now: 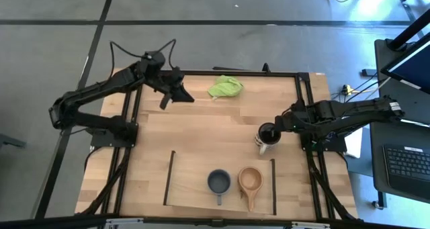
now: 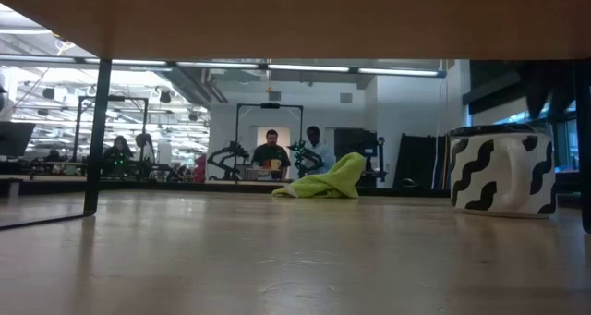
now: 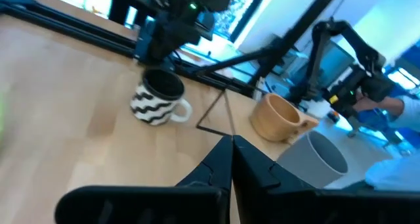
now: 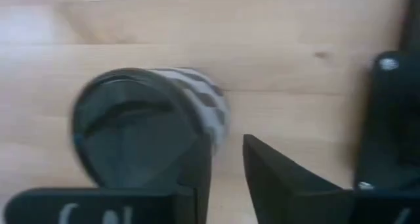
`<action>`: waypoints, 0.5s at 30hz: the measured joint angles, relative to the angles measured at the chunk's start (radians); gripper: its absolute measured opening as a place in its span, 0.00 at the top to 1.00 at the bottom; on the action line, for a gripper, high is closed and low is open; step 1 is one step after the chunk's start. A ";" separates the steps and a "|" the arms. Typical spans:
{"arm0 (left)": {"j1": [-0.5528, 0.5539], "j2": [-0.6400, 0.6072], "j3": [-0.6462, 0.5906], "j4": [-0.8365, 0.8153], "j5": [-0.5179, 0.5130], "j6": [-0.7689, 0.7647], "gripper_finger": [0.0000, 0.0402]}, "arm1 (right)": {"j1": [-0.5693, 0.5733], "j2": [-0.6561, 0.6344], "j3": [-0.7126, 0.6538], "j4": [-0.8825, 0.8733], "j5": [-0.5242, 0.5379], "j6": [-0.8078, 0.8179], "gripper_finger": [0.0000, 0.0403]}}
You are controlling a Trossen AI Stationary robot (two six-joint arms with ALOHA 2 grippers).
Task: Stack small to large cups/mugs on shelf
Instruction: Put the white mug on the shelf
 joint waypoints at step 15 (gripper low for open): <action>0.091 0.040 0.000 0.007 0.008 -0.018 0.98 | 0.000 0.010 -0.020 -0.020 -0.097 0.026 0.83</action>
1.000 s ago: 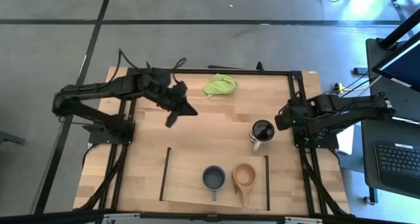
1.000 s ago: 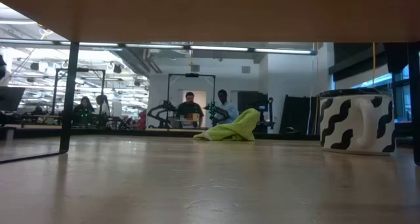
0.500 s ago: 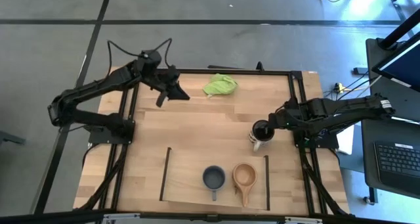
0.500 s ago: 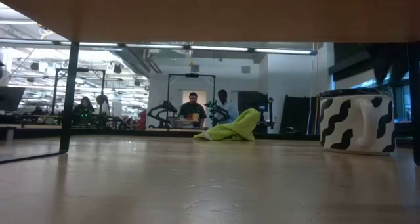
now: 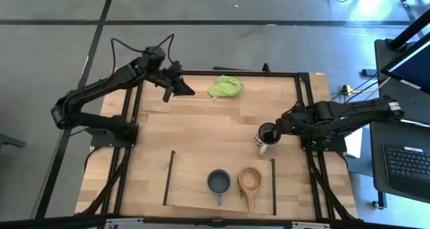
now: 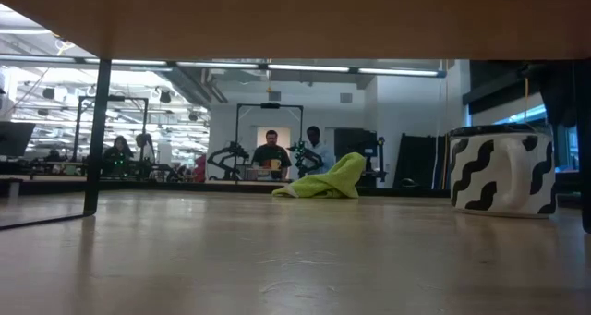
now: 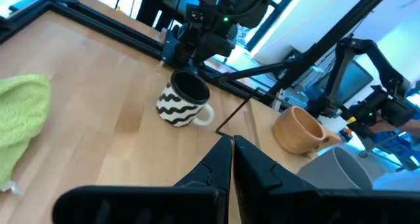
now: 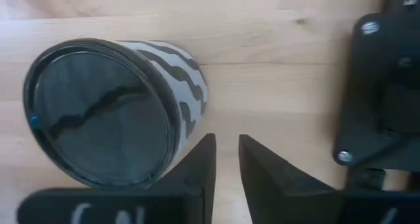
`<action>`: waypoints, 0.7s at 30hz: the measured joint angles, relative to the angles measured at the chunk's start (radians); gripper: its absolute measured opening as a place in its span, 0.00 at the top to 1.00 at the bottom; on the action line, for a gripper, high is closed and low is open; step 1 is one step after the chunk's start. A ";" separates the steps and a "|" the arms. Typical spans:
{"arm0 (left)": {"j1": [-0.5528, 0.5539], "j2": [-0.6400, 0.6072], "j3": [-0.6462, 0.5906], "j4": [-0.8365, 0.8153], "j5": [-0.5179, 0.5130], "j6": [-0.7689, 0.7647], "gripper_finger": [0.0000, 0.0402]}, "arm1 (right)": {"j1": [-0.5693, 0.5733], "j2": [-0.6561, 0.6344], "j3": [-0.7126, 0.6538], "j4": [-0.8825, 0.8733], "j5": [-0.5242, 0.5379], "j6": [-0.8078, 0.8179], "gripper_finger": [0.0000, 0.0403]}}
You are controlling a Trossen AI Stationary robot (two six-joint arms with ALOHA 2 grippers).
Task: Stack small to large cups/mugs on shelf
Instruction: Put the white mug on the shelf
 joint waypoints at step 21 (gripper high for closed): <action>0.039 0.005 0.000 0.005 0.003 -0.008 0.98 | -0.005 0.005 -0.229 0.355 -0.123 0.020 0.86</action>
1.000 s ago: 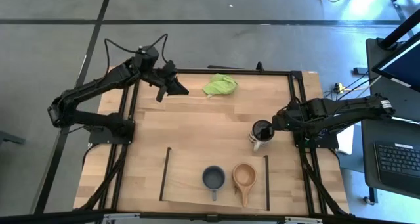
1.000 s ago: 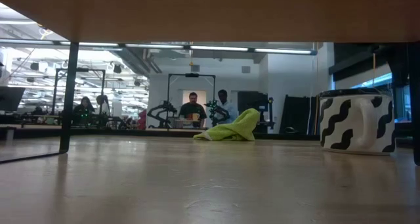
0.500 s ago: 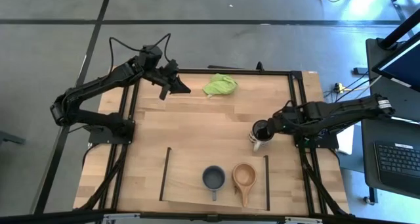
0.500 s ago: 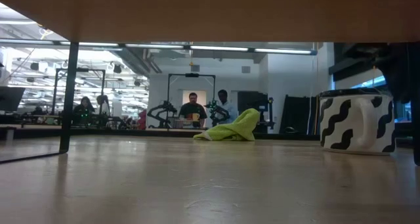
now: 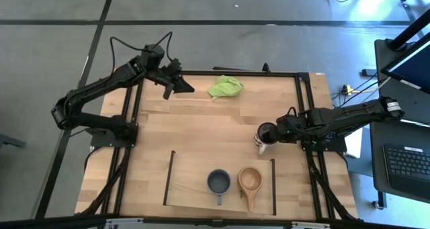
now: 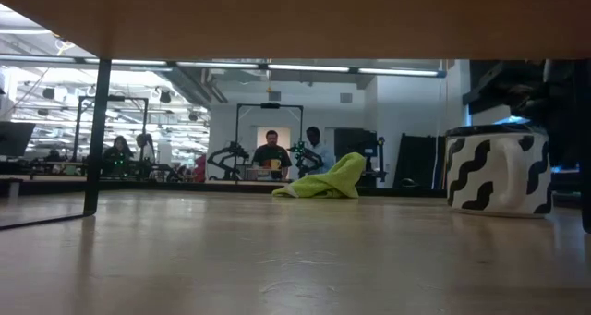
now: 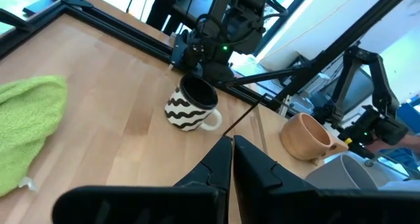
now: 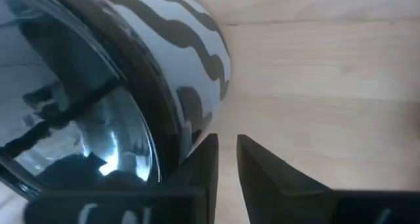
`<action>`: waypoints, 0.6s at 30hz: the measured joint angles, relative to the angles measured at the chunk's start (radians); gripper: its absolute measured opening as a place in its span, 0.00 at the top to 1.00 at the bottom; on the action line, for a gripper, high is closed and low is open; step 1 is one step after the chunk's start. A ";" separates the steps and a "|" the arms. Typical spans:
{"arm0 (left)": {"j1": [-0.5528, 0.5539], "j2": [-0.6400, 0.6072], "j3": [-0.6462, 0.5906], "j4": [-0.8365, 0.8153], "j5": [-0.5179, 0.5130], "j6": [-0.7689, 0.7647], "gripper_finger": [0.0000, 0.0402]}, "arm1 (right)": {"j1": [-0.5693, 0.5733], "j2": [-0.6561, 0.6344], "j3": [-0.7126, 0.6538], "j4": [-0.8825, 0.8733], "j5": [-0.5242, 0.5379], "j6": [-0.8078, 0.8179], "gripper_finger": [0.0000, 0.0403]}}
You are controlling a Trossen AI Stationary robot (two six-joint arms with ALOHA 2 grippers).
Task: Stack small to large cups/mugs on shelf
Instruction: Put the white mug on the shelf
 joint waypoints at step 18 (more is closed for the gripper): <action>0.011 0.000 0.000 0.000 -0.001 0.000 0.98 | -0.084 0.129 -0.007 0.264 0.074 -0.116 0.96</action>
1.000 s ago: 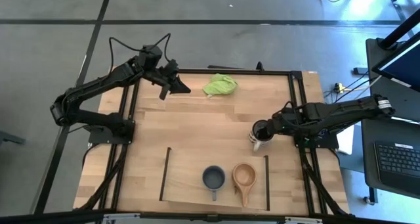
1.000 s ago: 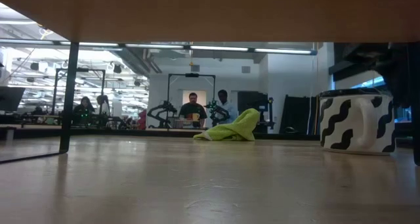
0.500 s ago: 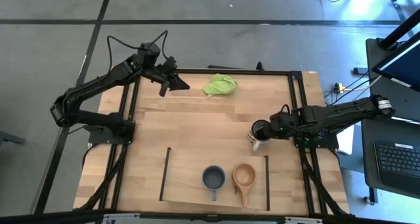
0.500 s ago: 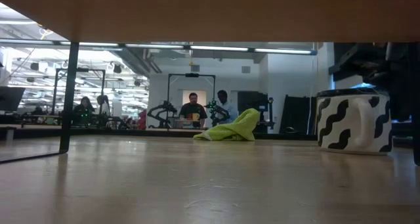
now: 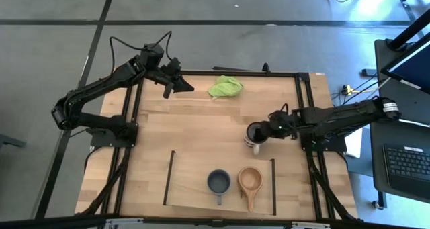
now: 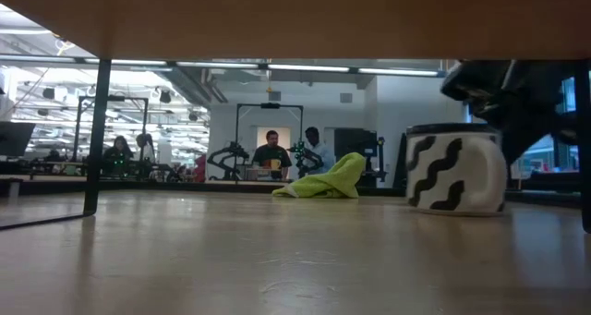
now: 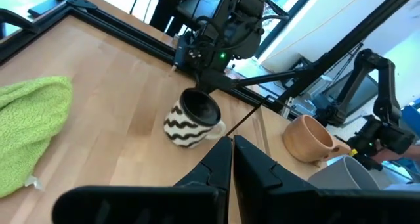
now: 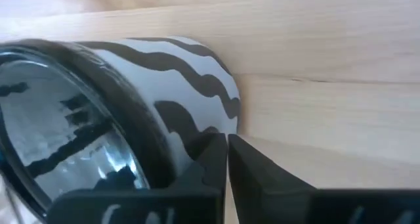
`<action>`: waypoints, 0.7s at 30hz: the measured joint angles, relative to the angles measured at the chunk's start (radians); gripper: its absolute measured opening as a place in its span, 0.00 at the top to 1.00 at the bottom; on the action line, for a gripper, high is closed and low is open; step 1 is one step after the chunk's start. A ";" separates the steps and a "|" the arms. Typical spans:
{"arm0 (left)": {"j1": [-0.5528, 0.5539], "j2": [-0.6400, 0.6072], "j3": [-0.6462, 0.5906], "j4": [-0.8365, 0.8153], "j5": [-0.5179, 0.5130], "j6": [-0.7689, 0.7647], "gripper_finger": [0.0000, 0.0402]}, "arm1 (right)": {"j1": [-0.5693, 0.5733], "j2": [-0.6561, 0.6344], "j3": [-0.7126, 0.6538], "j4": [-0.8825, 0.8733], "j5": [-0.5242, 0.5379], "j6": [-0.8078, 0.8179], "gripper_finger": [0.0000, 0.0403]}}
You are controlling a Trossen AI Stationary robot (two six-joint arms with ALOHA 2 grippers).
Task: Stack small to large cups/mugs on shelf
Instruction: Put the white mug on the shelf
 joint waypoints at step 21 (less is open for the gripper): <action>0.000 0.000 0.000 -0.012 -0.005 0.000 0.98 | -0.016 0.179 0.011 0.327 -0.175 -0.090 0.96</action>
